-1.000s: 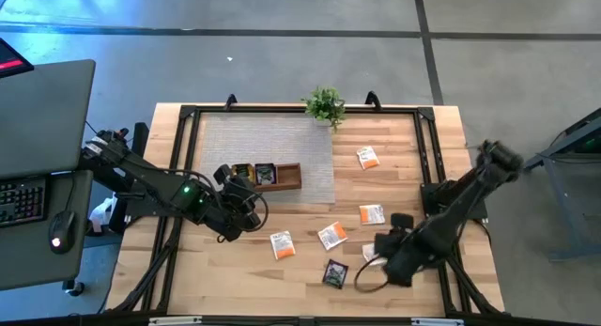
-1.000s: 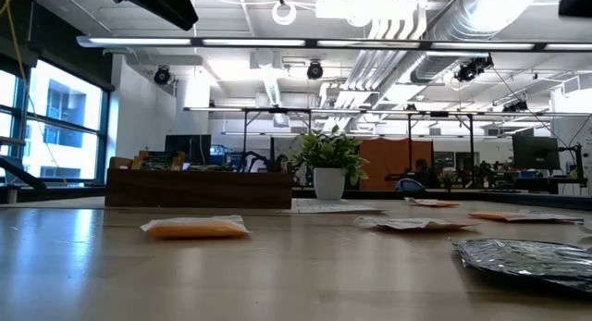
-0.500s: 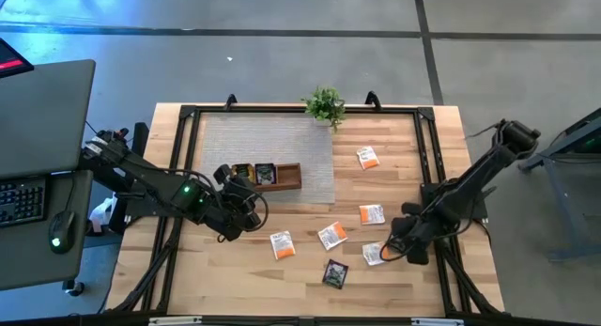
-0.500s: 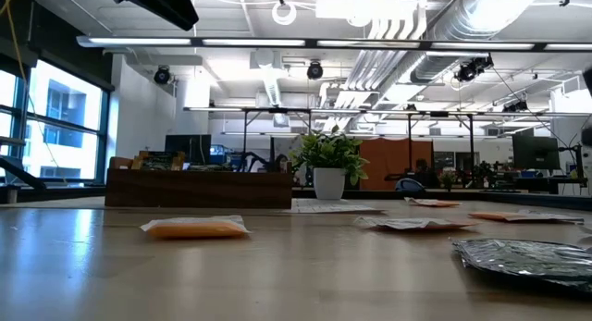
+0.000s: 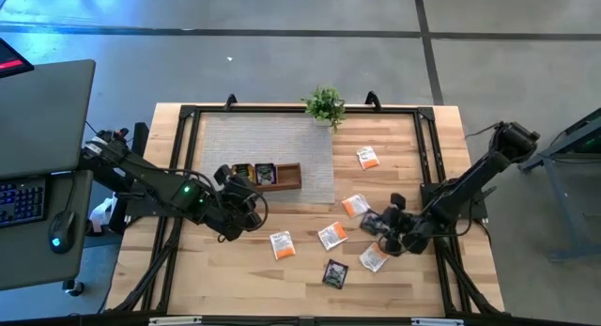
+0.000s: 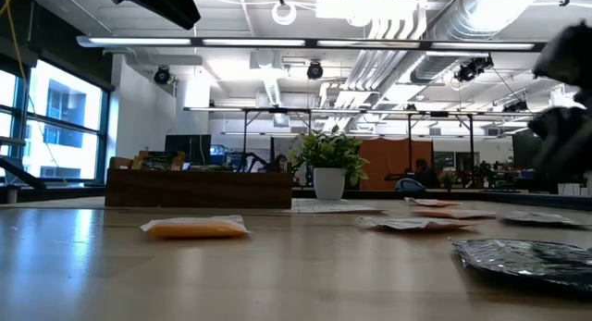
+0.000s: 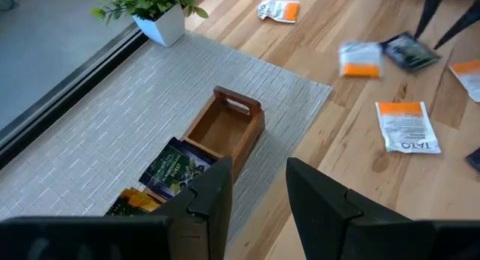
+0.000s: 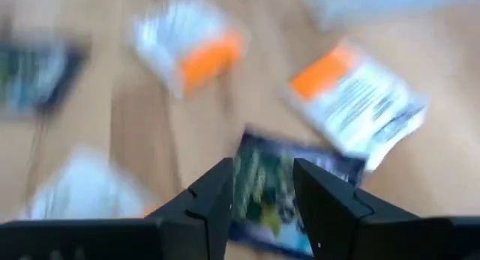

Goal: Pick & Place Tea
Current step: Put the purple tea bag into the middle section of the wooden organizer

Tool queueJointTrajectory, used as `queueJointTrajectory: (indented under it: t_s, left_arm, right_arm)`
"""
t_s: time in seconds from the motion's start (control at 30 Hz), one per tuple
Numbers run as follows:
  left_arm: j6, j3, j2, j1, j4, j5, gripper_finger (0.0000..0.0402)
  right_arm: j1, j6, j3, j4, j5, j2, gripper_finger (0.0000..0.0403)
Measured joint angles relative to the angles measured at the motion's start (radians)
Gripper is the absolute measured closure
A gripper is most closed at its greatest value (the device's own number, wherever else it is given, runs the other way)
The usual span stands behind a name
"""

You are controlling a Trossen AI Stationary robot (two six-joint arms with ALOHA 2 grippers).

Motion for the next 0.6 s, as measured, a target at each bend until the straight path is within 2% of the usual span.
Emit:
queueJointTrajectory:
  t_s: [0.07,0.13,0.2,0.3,0.37,0.43,0.6]
  left_arm:
    - [0.0,0.0,0.0,0.0,0.01,0.003,0.0277]
    - [0.0,0.0,0.0,0.0,0.011,0.017,0.0277]
    - [0.002,0.0,0.0,0.0,0.011,0.028,0.0277]
    - [0.003,0.0,0.0,0.0,0.009,0.044,0.0277]
    - [0.003,0.0,0.0,0.0,0.008,0.045,0.0277]
    - [0.003,0.0,0.0,0.0,0.008,0.045,0.0277]
    - [0.003,0.0,0.0,0.0,0.008,0.055,0.0277]
  right_arm:
    - [-0.006,0.008,0.001,0.057,0.132,0.022,0.0266]
    - [-0.022,-0.017,-0.002,0.114,0.18,0.034,0.0266]
    - [-0.035,-0.144,0.017,0.175,0.148,0.036,0.0266]
    - [-0.044,-0.415,0.065,0.178,0.046,0.037,0.0266]
    - [-0.062,-0.539,0.097,0.163,0.041,0.037,0.0266]
    - [-0.1,-0.555,0.124,0.09,0.039,0.037,0.0266]
    - [-0.216,-0.513,0.153,-0.221,-0.084,0.037,0.0266]
